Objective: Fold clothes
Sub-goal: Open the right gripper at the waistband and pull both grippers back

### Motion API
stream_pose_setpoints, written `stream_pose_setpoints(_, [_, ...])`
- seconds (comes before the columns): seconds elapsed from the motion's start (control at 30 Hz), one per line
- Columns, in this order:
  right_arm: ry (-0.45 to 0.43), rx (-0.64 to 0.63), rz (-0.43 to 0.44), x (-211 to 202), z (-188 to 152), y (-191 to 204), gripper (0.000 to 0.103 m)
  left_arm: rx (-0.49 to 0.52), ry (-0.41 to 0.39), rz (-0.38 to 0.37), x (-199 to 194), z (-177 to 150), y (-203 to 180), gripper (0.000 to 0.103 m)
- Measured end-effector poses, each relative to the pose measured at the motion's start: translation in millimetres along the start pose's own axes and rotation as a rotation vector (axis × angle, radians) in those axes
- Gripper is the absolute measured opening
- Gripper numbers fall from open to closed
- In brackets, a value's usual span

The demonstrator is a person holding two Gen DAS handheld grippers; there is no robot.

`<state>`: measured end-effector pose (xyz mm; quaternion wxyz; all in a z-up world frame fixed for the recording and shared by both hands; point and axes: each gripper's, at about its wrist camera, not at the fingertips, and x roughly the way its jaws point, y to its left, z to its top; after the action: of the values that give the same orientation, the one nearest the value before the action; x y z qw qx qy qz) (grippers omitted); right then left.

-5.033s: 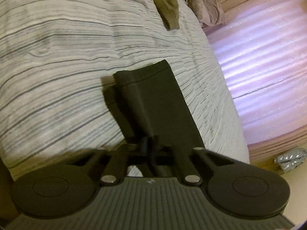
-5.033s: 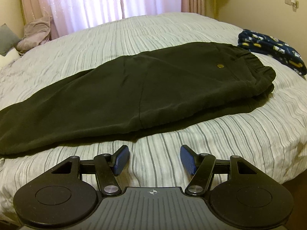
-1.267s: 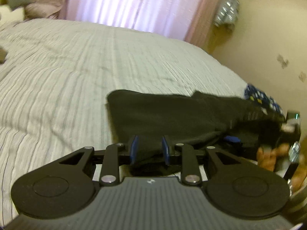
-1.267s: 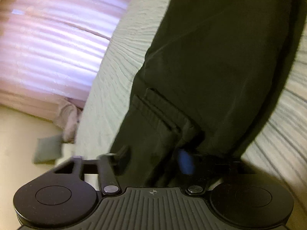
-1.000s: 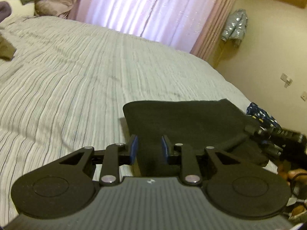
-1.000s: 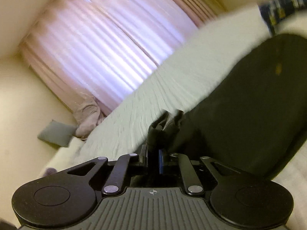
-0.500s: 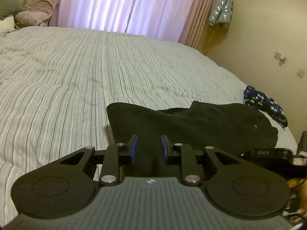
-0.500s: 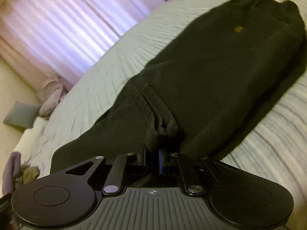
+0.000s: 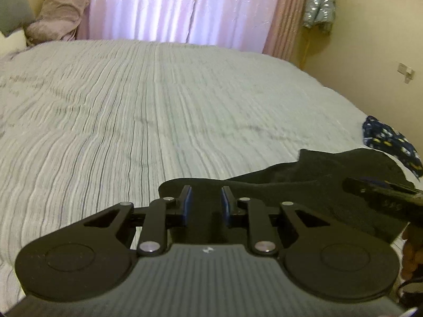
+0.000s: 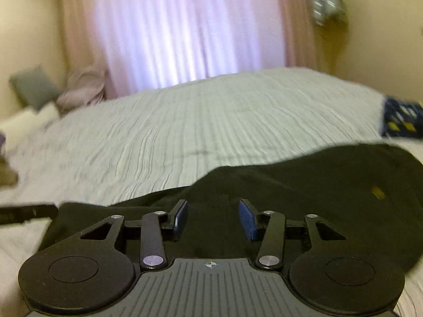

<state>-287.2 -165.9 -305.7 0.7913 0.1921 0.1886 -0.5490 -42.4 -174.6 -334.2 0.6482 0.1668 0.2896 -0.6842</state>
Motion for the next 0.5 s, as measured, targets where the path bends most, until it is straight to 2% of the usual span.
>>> stream_pose_setpoints(0.13, [0.093,-0.067,-0.088,55,-20,3,0.047,0.057,0.054,0.036,34,-6,1,0.018])
stream_pose_setpoints(0.23, [0.145,0.049,-0.046,83,-29,-17,0.047,0.119,0.078,0.053,56,-15,-2,0.020])
stream_pose_setpoints(0.3, [0.161,0.049,-0.040,88,-30,-19,0.047,0.143,0.081,0.059,65,-17,-3,0.020])
stream_pose_setpoints(0.4, [0.172,0.030,-0.046,93,-29,-17,0.048,0.098,0.099,0.039,67,-11,3,0.019])
stream_pose_setpoints(0.5, [0.190,0.065,-0.024,88,-19,-26,0.048,0.063,0.084,0.029,48,-8,4,0.018])
